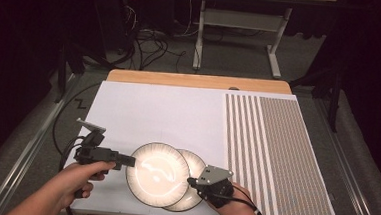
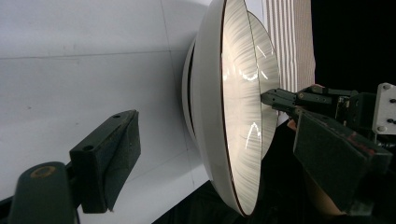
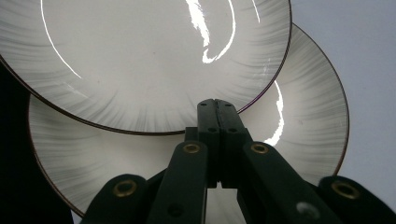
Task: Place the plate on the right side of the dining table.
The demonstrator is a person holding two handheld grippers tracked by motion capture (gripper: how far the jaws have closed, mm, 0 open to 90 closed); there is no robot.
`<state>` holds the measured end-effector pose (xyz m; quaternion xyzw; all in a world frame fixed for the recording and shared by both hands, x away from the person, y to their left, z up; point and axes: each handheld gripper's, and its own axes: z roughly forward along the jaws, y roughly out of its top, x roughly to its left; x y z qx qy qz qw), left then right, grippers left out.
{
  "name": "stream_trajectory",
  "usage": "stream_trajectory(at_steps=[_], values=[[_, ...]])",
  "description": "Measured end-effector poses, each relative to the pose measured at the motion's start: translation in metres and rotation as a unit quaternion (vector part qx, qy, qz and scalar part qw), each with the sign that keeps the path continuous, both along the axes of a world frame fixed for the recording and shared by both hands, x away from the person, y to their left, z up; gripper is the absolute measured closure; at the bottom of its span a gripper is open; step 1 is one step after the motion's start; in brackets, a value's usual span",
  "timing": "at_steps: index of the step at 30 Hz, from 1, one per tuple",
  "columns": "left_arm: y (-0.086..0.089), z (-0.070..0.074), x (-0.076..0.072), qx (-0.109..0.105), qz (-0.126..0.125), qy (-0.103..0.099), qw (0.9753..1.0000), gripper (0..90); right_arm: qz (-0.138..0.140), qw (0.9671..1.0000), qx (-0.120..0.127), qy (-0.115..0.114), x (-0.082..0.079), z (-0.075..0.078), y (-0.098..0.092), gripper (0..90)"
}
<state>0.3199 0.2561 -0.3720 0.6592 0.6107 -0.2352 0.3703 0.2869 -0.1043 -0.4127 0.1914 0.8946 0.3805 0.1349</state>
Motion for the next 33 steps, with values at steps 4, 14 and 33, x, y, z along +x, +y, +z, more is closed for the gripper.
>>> stream_trajectory(at_steps=[4, 14, 33], values=[[-0.008, -0.003, -0.001, 0.001, -0.007, 0.003, 1.0000, 16.5, 0.000, 1.0000, 0.000, 0.000, 0.000, 0.000, 0.000, 90.0], [-0.023, -0.012, -0.003, 0.013, -0.026, 0.011, 0.9995, 31.8, -0.001, 1.0000, -0.001, 0.000, -0.001, 0.000, 0.000, 90.0], [-0.030, -0.019, -0.005, 0.041, -0.034, 0.009, 0.9985, 65.0, -0.001, 1.0000, -0.003, -0.003, -0.001, 0.000, 0.000, 90.0]])
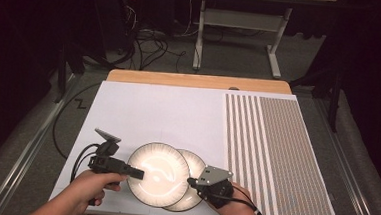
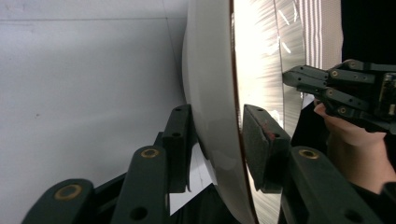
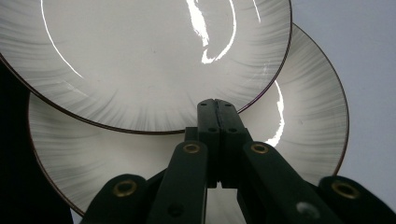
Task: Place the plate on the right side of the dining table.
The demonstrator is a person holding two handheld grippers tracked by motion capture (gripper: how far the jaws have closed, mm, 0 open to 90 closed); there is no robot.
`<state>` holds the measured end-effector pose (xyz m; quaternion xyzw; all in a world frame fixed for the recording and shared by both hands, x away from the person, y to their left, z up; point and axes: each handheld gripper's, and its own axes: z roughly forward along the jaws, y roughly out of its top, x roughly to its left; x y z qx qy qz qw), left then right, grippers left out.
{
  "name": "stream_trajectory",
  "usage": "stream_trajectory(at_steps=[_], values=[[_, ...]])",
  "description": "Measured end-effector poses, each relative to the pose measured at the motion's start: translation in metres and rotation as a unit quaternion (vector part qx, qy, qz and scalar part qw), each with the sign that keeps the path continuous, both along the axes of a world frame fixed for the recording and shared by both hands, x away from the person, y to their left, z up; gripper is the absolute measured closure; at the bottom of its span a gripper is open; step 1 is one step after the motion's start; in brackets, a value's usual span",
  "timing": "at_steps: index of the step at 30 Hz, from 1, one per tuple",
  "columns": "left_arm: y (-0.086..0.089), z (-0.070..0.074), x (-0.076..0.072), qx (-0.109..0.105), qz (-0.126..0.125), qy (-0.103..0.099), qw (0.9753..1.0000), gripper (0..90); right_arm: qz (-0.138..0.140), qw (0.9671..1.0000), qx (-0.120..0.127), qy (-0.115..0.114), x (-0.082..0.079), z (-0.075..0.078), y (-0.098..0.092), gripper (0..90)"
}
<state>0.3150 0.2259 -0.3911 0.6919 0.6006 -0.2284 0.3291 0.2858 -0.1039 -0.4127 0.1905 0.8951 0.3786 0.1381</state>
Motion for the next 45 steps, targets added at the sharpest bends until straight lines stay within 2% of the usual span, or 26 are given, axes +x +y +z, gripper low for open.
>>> stream_trajectory(at_steps=[6, 26, 35, 39, 45], values=[[-0.001, -0.001, 0.000, 0.010, 0.002, -0.005, 0.9999, 72.2, 0.000, 1.0000, 0.000, -0.001, 0.000, 0.000, 0.000, 90.0], [0.000, 0.002, -0.003, 0.011, 0.005, -0.014, 0.9998, 75.3, 0.000, 1.0000, -0.001, 0.003, 0.000, 0.000, 0.000, 90.0], [-0.002, 0.002, -0.003, 0.008, 0.007, -0.024, 0.9997, 76.7, -0.002, 0.9999, 0.014, 0.003, 0.000, 0.004, -0.005, 90.0], [-0.002, 0.003, -0.003, 0.009, 0.004, -0.027, 0.9996, 76.7, -0.007, 0.9997, 0.024, 0.002, 0.001, 0.007, -0.009, 87.0], [0.000, 0.003, -0.005, 0.007, 0.008, -0.037, 0.9993, 77.1, -0.020, 0.9991, 0.037, 0.000, 0.003, 0.011, -0.015, 76.7]])
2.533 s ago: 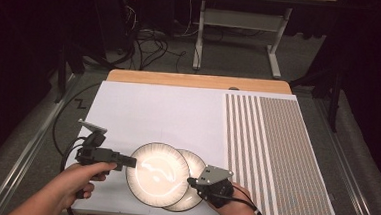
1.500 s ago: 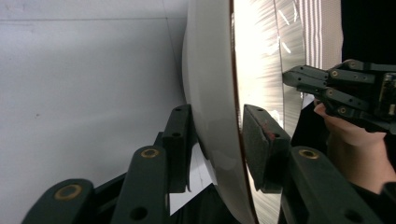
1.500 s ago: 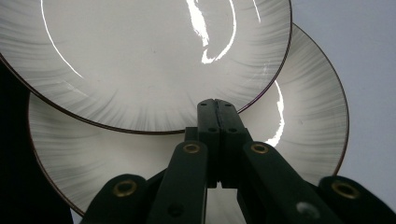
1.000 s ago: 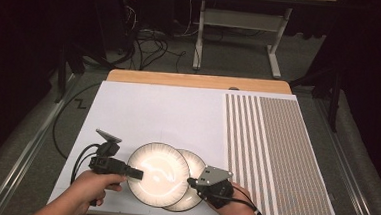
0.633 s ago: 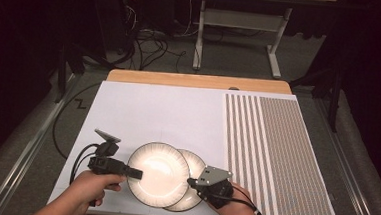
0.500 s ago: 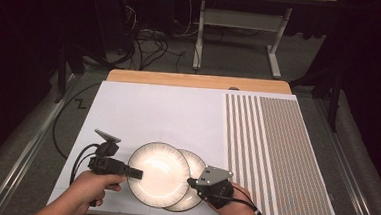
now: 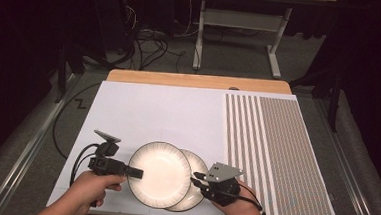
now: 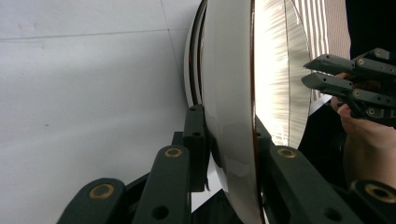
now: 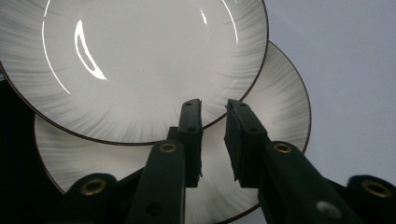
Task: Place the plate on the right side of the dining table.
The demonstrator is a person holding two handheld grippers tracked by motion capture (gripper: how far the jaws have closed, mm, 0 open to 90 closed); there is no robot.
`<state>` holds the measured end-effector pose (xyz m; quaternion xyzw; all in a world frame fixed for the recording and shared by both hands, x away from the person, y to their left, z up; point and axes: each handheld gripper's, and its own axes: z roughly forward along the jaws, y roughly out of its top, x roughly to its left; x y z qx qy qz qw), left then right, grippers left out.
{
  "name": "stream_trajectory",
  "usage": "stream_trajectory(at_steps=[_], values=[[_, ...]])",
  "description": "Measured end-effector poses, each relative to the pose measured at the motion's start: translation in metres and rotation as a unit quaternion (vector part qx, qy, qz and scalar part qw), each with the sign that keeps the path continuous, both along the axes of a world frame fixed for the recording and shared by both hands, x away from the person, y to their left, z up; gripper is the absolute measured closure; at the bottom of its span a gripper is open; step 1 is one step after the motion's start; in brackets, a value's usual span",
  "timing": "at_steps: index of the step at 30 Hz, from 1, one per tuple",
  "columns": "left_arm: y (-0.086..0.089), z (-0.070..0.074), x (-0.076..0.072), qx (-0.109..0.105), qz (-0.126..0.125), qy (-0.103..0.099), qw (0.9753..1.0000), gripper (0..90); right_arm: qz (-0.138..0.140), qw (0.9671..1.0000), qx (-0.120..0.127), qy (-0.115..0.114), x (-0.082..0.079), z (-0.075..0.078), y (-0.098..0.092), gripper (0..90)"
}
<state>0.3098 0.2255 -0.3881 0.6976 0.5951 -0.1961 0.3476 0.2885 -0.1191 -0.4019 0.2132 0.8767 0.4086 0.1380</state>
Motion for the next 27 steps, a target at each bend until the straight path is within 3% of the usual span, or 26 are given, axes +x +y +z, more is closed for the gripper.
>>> stream_trajectory(at_steps=[6, 13, 21, 27], values=[[0.002, 0.004, -0.002, 0.005, 0.000, -0.022, 0.9997, 78.2, -0.015, 0.9998, 0.015, -0.004, 0.002, 0.004, -0.009, 69.3], [0.003, 0.011, -0.003, 0.010, 0.000, -0.064, 0.9979, 79.3, -0.033, 0.9990, 0.029, -0.009, 0.004, 0.008, -0.022, 63.3], [0.004, 0.013, -0.005, 0.005, -0.010, -0.115, 0.9933, 80.3, -0.057, 0.9973, 0.044, -0.015, 0.007, 0.012, -0.039, 58.9], [0.009, 0.013, -0.008, 0.005, -0.005, -0.168, 0.9858, 80.5, -0.076, 0.9955, 0.053, -0.020, 0.010, 0.014, -0.053, 56.7]])
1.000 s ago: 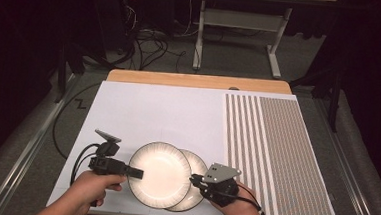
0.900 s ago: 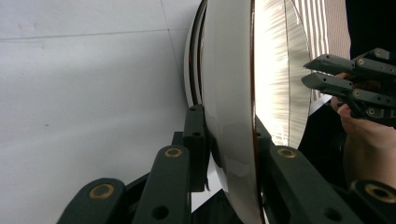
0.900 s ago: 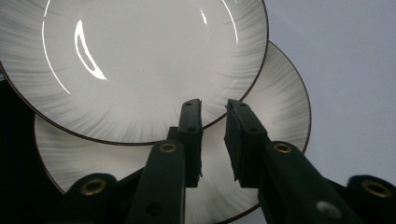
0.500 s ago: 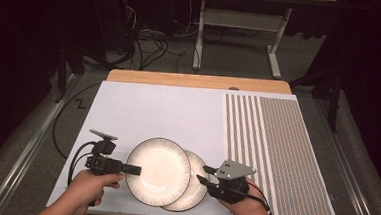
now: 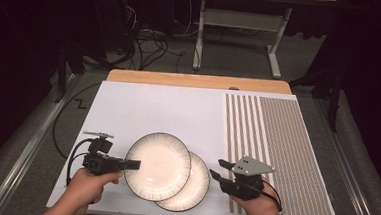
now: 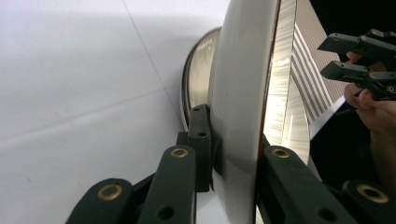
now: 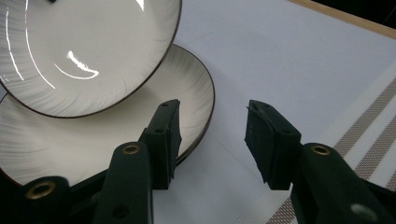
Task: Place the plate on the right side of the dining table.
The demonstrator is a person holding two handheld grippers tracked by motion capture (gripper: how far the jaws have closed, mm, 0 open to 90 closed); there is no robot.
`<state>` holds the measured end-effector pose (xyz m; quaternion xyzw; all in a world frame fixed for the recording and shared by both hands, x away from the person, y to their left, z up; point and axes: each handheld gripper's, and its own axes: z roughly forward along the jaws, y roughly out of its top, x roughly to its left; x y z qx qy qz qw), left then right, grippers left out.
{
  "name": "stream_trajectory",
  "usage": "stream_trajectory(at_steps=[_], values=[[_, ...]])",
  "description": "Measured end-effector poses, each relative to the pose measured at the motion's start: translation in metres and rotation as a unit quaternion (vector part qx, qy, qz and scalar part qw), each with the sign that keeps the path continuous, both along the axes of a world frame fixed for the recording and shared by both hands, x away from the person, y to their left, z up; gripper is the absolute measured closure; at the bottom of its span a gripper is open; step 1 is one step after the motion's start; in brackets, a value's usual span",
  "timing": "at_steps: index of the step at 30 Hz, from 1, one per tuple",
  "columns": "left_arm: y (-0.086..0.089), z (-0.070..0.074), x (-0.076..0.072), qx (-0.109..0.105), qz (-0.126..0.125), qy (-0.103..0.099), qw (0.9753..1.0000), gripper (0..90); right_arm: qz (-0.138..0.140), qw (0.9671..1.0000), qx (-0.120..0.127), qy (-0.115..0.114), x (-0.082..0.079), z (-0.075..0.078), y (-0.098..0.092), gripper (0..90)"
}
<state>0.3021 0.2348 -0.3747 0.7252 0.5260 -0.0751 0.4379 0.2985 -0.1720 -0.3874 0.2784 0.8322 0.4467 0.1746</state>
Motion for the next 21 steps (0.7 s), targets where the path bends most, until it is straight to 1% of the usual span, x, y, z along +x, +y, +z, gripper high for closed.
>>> stream_trajectory(at_steps=[3, 6, 8, 10, 11, 14, 16, 18, 20, 21], values=[[0.002, -0.001, -0.002, -0.001, 0.006, -0.029, 0.9996, 80.6, -0.009, 0.9999, 0.001, -0.004, 0.001, 0.002, -0.007, 54.9], [0.004, -0.003, -0.004, -0.004, 0.009, -0.054, 0.9985, 80.6, -0.020, 0.9998, 0.006, -0.005, 0.002, 0.003, -0.015, 52.8], [0.004, -0.004, -0.006, -0.004, 0.010, -0.072, 0.9974, 80.7, -0.025, 0.9996, 0.009, -0.010, 0.002, 0.004, -0.019, 51.4], [0.004, -0.004, -0.009, -0.002, 0.015, -0.090, 0.9958, 80.5, -0.031, 0.9994, 0.011, -0.015, 0.002, 0.006, -0.023, 50.0], [0.004, -0.005, -0.010, -0.004, 0.018, -0.099, 0.9949, 80.5, -0.033, 0.9992, 0.011, -0.018, 0.001, 0.006, -0.025, 49.4], [0.007, -0.008, -0.013, -0.012, 0.024, -0.115, 0.9930, 80.5, -0.045, 0.9985, 0.014, -0.028, 0.001, 0.008, -0.032, 47.1], [0.009, -0.010, -0.015, -0.017, 0.027, -0.128, 0.9913, 80.5, -0.052, 0.9980, 0.017, -0.033, 0.001, 0.008, -0.038, 45.0], [0.010, -0.012, -0.019, -0.019, 0.031, -0.144, 0.9890, 80.5, -0.060, 0.9973, 0.019, -0.038, 0.000, 0.009, -0.043, 43.0], [0.012, -0.013, -0.024, -0.019, 0.034, -0.165, 0.9855, 80.4, -0.066, 0.9966, 0.024, -0.043, 0.000, 0.010, -0.049, 40.6], [0.013, -0.015, -0.027, -0.024, 0.035, -0.174, 0.9839, 80.4, -0.071, 0.9961, 0.025, -0.046, 0.000, 0.010, -0.052, 38.7]])
